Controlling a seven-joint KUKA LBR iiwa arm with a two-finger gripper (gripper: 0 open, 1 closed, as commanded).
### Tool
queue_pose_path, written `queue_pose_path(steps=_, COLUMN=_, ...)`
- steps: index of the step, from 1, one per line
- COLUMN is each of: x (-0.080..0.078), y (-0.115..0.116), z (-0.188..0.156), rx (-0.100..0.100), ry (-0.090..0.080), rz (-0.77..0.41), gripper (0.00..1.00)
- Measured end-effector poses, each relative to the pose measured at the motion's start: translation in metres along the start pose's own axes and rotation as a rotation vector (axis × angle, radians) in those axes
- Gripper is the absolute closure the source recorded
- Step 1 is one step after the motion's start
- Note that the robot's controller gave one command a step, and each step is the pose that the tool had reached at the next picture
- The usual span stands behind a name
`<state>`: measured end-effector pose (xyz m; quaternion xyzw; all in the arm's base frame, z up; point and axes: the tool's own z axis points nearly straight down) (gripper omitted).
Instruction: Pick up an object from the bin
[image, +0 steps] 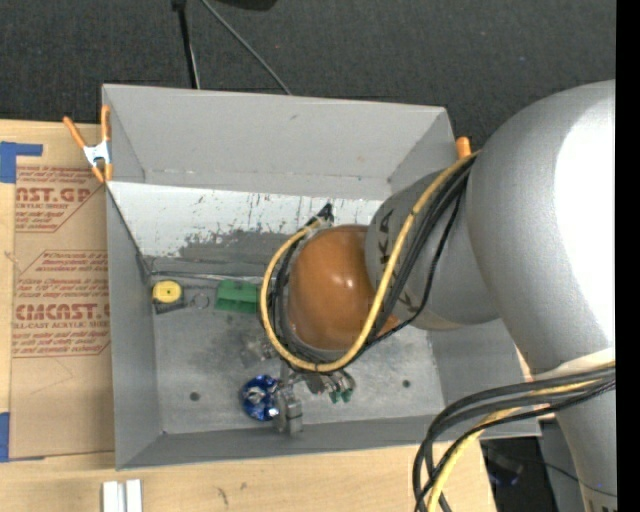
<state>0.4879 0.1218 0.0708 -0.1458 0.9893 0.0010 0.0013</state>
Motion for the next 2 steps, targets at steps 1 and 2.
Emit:
queue_pose_path(steps=1, x=-0.001, y=0.001, z=-0.002, rx=-0.001, ry=-0.002, rz=-0.001, gripper=1.0)
queue_pose_path(steps=2, x=-0.001, y=0.001, z=-0.025, rx=0.001, ry=0.0, rz=0.0, gripper=1.0)
